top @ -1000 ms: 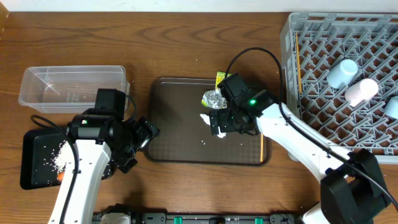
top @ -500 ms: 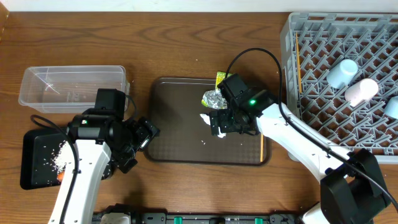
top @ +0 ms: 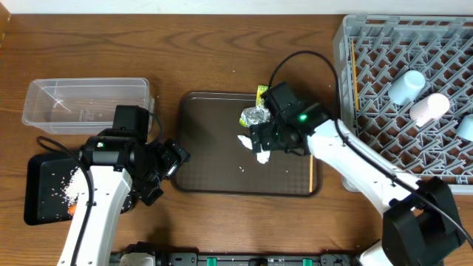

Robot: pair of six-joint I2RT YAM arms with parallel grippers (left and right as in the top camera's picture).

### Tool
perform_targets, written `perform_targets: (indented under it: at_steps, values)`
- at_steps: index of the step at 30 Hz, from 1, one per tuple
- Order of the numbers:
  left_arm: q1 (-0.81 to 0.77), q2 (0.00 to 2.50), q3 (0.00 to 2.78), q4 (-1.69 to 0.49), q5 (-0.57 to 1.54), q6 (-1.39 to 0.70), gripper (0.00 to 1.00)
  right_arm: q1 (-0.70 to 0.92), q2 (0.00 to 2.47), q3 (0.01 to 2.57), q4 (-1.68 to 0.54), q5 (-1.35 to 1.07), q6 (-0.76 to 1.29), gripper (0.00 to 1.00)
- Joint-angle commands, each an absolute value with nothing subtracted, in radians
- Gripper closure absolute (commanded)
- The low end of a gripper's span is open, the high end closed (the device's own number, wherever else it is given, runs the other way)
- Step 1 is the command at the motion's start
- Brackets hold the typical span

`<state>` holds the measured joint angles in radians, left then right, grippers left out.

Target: Sort waste into correct bins and load items into the dishwasher rack

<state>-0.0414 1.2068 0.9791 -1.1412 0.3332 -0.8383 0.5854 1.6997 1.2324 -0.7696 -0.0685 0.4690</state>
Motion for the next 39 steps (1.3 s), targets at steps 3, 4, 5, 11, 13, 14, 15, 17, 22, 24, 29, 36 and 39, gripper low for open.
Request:
perform_targets:
  at_steps: [3, 4, 5, 11, 13, 14, 15, 17, 22, 24, 29, 36, 39]
  values:
    - [-0.044, 1.209, 0.984, -1.144, 0.319, -0.844, 0.02, 0.489, 1.704, 1.267, -0.804, -0.003, 0.459, 0.08]
    - [-0.044, 1.209, 0.984, -1.144, 0.319, -0.844, 0.02, 0.471, 1.706, 1.266, -0.819, 0.005, 0.459, 0.08]
    - [-0.044, 1.209, 0.984, -1.143, 0.319, -0.844, 0.02, 0.453, 1.71, 1.266, -0.836, 0.011, 0.456, 0.09]
    - [-0.044, 1.209, 0.984, -1.143, 0.319, -0.844, 0.02, 0.419, 1.773, 1.259, -0.88, -0.028, 0.421, 0.17]
    - [-0.044, 1.209, 0.984, -1.143, 0.319, -0.844, 0.02, 0.426, 1.808, 1.259, -0.881, -0.027, 0.422, 0.21]
    - [-0.044, 1.209, 0.984, -1.143, 0.319, -0.844, 0.02, 0.43, 1.824, 1.259, -0.88, -0.028, 0.423, 0.24]
    - [-0.044, 1.209, 0.984, -1.144, 0.319, -0.844, 0.02, 0.435, 1.843, 1.259, -0.881, -0.027, 0.434, 0.27]
    - [-0.044, 1.209, 0.984, -1.144, 0.319, -0.844, 0.02, 0.443, 1.873, 1.259, -0.884, -0.025, 0.45, 0.29]
    - [-0.044, 1.209, 0.984, -1.143, 0.319, -0.844, 0.02, 0.446, 1.919, 1.259, -0.891, 0.015, 0.497, 0.33]
    - [-0.044, 1.209, 0.984, -1.144, 0.319, -0.844, 0.02, 0.445, 1.919, 1.259, -0.893, 0.028, 0.496, 0.33]
    - [-0.044, 1.209, 0.984, -1.144, 0.319, -0.844, 0.02, 0.441, 1.919, 1.259, -0.914, 0.048, 0.496, 0.31]
    - [-0.044, 1.209, 0.984, -1.143, 0.319, -0.844, 0.02, 0.429, 1.919, 1.258, -0.939, 0.108, 0.492, 0.28]
    - [-0.044, 1.209, 0.984, -1.143, 0.319, -0.844, 0.02, 0.429, 1.919, 1.247, -0.929, 0.105, 0.493, 0.28]
